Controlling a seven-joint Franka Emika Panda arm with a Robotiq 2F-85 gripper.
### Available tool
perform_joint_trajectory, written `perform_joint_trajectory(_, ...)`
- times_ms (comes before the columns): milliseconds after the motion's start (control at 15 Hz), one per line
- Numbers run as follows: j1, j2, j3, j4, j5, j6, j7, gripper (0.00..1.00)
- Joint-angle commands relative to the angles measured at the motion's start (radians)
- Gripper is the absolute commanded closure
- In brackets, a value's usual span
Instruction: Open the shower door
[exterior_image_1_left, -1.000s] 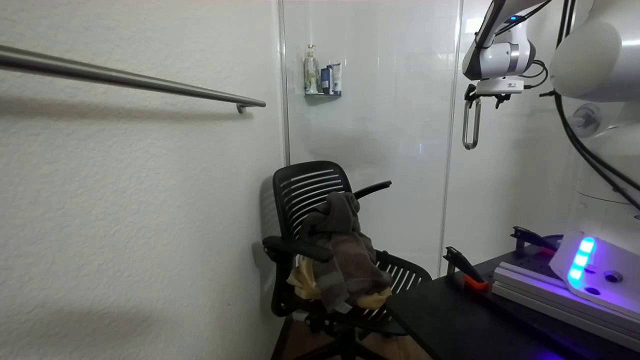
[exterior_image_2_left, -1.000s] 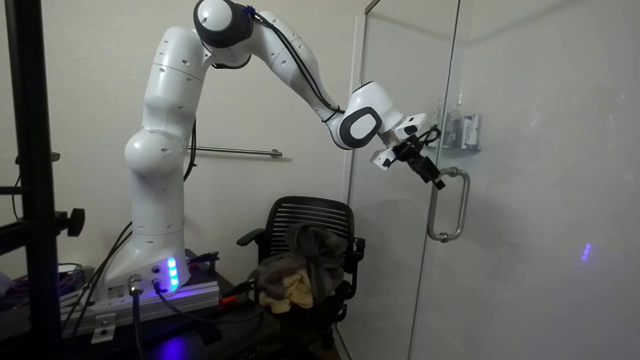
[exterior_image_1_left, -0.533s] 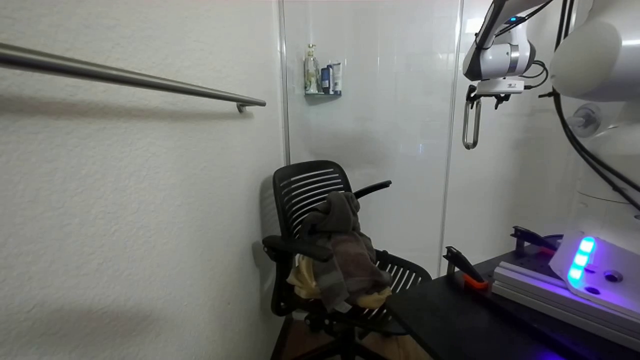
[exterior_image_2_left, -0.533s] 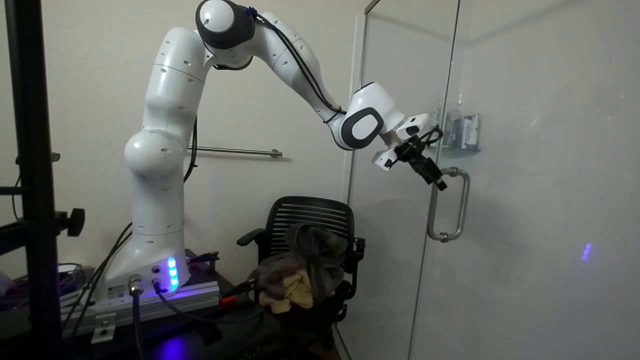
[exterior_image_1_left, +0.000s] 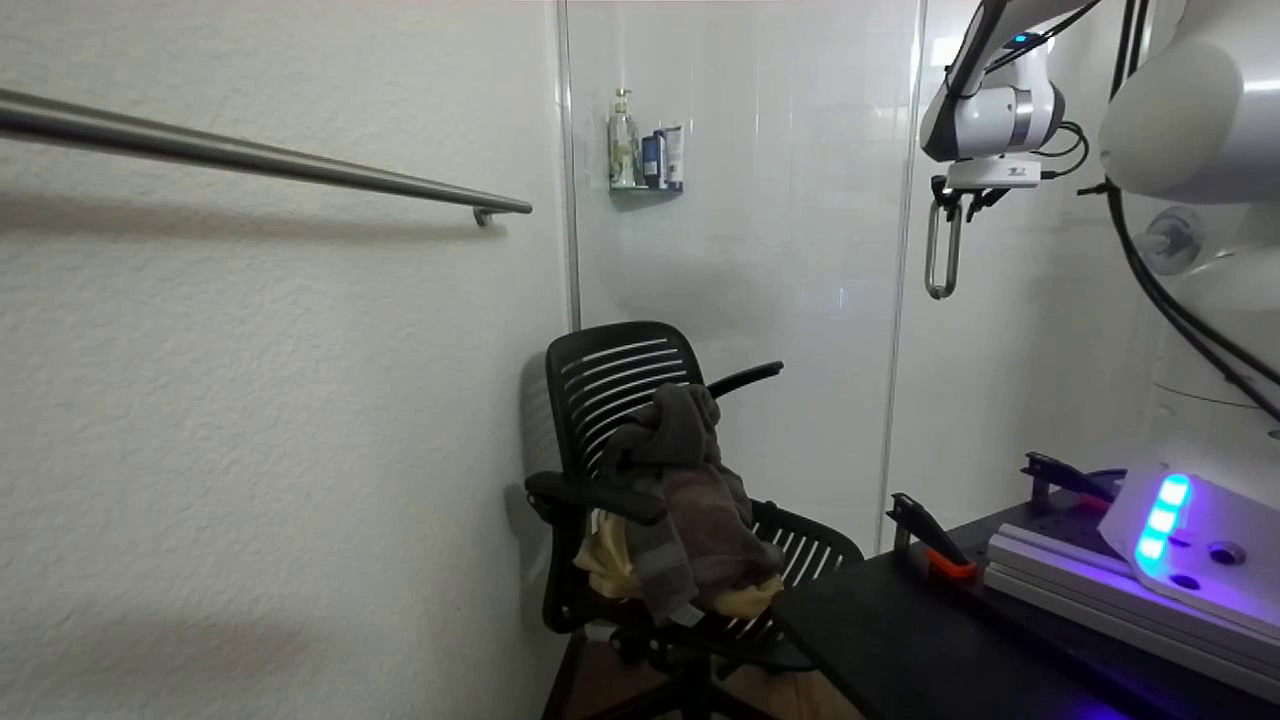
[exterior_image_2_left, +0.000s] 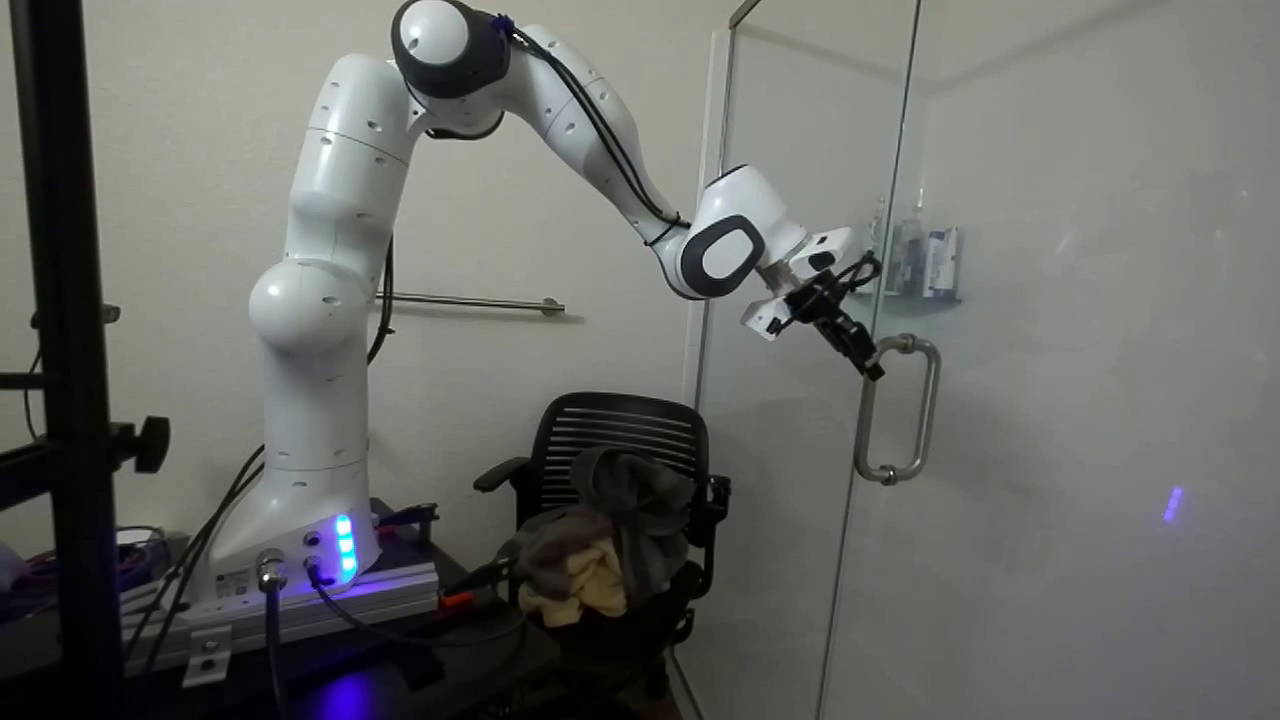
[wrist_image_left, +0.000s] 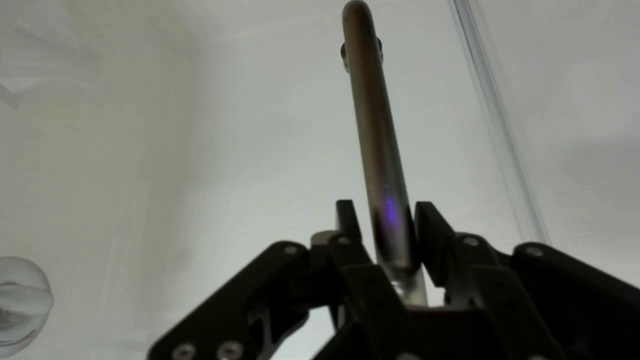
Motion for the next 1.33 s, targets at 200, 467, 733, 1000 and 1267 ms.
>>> perform_joint_trajectory(200,-0.018,-0.020,0.011,-0.033,0.009,0.007,-0.026,0.94)
perform_joint_trajectory(467,-0.021,-0.052,0.019,-0.045,0.012,-0.086,-0.037,0.94)
perform_joint_trajectory(733,-0.065,-0.136,0.081,-0.079,0.078,-0.230,-0.153,0.94)
perform_joint_trajectory(1000,-0.016,-0.153,0.011,-0.070,0.043,-0.324,-0.148,0.94)
perform_joint_trajectory(1267,0.021,-0.190,-0.051,-0.094,-0.100,-0.370,-0.059,0.94)
